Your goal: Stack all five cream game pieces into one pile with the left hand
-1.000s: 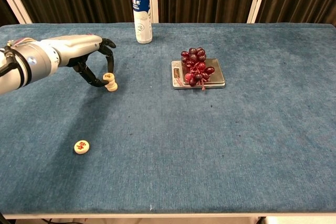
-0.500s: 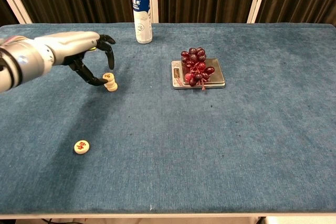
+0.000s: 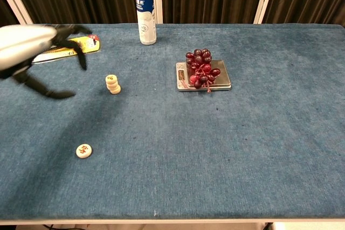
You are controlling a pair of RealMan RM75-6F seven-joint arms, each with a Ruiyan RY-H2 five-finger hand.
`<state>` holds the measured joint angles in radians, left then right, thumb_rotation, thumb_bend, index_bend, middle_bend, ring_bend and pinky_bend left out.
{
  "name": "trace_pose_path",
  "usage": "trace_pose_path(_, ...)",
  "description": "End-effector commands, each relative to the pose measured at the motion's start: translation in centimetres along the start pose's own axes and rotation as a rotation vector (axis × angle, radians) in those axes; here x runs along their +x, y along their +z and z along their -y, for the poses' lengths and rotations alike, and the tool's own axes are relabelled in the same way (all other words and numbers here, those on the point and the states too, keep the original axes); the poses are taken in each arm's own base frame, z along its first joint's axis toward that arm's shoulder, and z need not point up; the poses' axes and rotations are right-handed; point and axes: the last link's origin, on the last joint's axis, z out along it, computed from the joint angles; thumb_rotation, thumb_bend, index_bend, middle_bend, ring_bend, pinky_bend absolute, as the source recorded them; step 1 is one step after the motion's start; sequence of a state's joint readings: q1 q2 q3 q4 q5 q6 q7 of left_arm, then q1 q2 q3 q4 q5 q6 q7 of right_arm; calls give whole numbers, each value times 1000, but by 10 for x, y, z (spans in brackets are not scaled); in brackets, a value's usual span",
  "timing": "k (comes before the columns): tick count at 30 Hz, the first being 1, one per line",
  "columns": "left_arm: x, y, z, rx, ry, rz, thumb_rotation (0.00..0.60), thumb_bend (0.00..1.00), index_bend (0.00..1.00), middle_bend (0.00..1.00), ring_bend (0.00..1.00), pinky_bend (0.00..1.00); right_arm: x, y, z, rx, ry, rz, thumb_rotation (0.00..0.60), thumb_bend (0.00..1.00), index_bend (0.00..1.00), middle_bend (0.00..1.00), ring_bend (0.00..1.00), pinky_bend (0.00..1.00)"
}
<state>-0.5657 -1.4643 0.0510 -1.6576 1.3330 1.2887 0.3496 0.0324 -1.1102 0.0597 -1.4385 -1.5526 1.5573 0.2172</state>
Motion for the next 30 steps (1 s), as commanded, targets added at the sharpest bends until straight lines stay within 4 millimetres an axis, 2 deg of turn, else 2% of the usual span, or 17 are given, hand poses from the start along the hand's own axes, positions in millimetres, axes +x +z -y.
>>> trace_pose_path(1,-9,-24,1,-14,-4,17,600,225,393,8,0,0,6,-2,2,6,-11,-25,600,175,0,45,0,10)
trace_pose_path(7,-29,-39,-4,-29,-11,56,600,206,393,0,0,0,19,-6,6,10,-33,-65,600,174,0,43,0,8)
trace_pose_path(12,-49,-45,-7,-37,-4,111,600,200,393,0,0,0,16,-9,9,13,-42,-33,600,175,0,43,0,8)
trace_pose_path(19,-59,-40,-15,-49,1,125,600,202,393,0,0,0,10,-9,12,16,-40,-9,600,175,0,43,0,8)
trace_pose_path(30,-69,-28,-26,-59,-1,155,600,261,407,0,0,0,2,-9,14,20,-36,12,600,174,0,43,0,8)
